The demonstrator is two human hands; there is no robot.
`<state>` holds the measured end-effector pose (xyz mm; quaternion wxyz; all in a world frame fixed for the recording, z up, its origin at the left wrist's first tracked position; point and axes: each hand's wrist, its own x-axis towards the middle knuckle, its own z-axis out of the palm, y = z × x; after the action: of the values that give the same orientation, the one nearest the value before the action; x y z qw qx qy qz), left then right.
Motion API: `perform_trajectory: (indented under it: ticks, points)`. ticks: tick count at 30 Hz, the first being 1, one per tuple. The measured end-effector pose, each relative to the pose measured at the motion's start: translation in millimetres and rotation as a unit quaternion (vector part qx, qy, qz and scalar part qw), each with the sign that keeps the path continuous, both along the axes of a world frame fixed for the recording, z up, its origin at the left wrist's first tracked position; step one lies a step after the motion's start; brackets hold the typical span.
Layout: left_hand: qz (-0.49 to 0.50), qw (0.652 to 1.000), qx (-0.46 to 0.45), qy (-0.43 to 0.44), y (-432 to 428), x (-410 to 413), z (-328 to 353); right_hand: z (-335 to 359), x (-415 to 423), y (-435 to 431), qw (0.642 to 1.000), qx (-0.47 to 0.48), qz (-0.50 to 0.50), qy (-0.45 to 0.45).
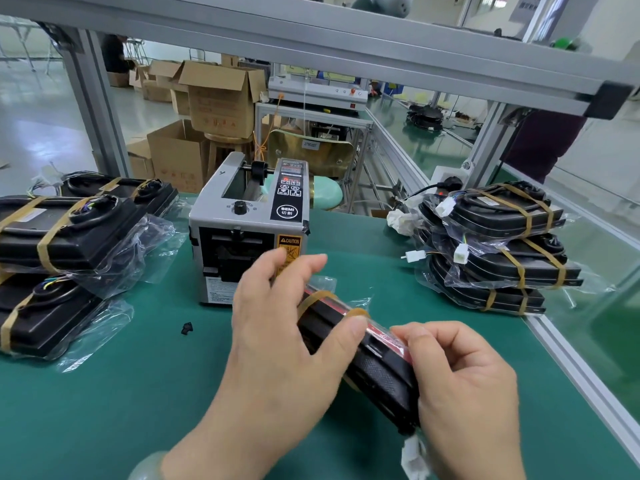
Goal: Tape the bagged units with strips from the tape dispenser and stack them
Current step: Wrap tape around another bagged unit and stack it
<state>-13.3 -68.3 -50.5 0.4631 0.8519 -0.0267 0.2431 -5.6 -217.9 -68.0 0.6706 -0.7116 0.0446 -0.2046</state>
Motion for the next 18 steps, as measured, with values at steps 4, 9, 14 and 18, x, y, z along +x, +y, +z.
perform_trajectory:
  ticks: [4,9,14,18]
  points:
    - [-0.087,0.964,0.177,-0.179,-5.1,-8.6,-4.5,1.8,4.5,-1.7,1.0,0.027,0.002,0.013]
    - [-0.191,0.942,0.272,-0.052,7.6,1.2,-6.1,6.9,9.2,-6.1,1.0,0.014,0.012,0.018]
    - [-0.199,0.956,0.213,-0.015,22.5,26.0,6.3,20.4,4.7,-16.4,0.99,-0.052,0.134,0.003]
    - [-0.196,0.961,0.195,-0.01,26.4,31.5,6.2,34.0,4.0,-31.2,0.966,-0.159,0.203,0.017]
